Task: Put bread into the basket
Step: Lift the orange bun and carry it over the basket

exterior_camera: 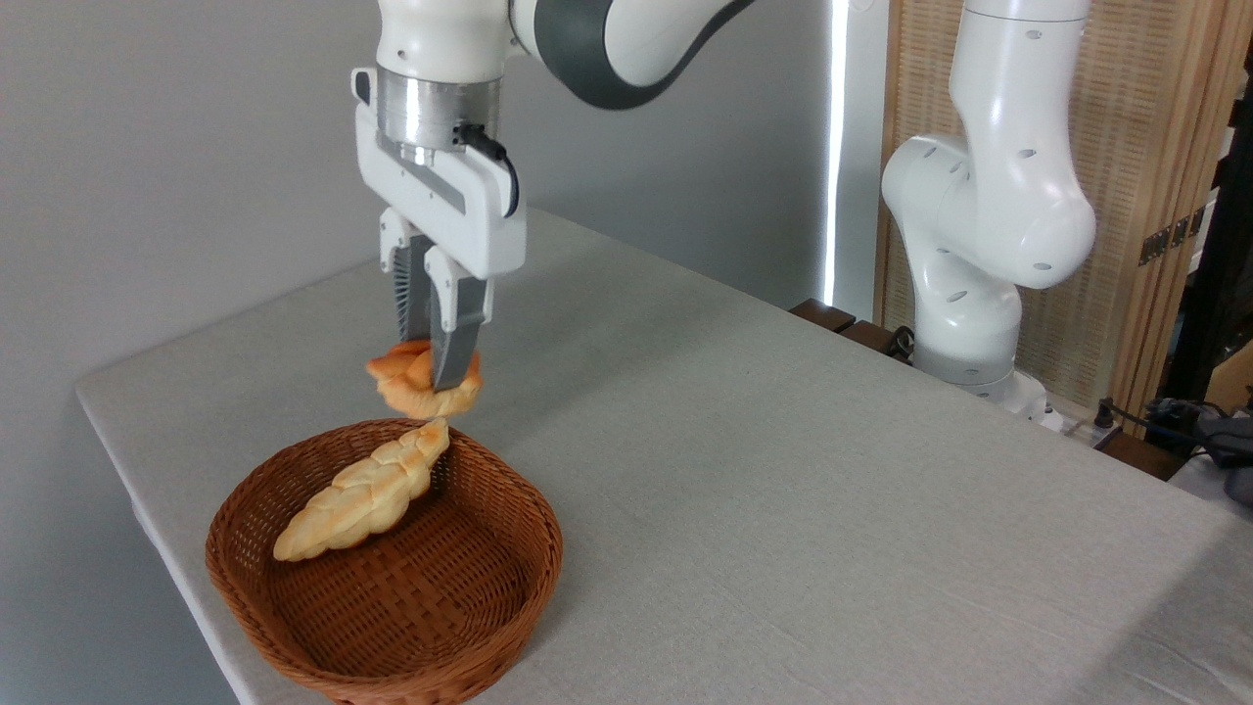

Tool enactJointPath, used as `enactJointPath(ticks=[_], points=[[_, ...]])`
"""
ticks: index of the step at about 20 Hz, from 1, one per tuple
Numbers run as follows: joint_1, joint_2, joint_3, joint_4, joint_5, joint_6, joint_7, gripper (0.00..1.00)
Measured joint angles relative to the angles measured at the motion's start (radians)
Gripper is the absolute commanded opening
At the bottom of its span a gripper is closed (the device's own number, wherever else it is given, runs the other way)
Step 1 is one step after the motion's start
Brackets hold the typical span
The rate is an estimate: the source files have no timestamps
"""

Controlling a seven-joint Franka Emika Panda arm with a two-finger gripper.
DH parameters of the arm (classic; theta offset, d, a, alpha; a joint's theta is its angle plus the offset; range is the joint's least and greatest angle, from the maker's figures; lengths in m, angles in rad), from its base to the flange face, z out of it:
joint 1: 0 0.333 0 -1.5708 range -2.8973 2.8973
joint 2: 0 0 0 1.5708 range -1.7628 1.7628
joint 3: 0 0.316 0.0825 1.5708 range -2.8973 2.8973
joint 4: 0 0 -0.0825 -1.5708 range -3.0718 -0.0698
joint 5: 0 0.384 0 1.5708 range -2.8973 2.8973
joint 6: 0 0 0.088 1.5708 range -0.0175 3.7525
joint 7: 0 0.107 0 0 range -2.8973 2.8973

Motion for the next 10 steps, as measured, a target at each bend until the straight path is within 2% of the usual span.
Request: enactJointPath(ticks=[6, 7, 8, 10], points=[[0.006, 0.077, 0.031, 0.0, 0.024, 0.129, 0.001, 0.67], [0.007, 0.085, 0.032, 0.0, 0.025, 0.145, 0.001, 0.88], [0.008, 0.1, 0.033, 0.0, 0.025, 0.172, 0.001, 1.0], [0.012, 0.117, 0.034, 0.0, 0.027, 0.205, 0.001, 1.0]])
